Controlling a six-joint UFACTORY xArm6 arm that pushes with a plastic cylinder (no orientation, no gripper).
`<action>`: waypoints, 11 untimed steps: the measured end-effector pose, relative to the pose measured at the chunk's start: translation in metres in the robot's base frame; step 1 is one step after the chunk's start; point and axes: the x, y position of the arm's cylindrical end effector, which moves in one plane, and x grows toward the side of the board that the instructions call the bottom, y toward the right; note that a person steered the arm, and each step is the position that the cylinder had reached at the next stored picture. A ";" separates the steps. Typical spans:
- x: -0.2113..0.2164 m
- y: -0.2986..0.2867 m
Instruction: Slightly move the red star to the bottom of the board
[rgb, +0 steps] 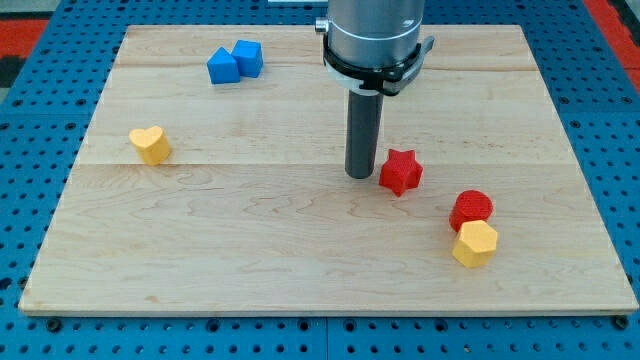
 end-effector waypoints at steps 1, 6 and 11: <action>0.000 -0.004; 0.022 0.052; -0.049 0.055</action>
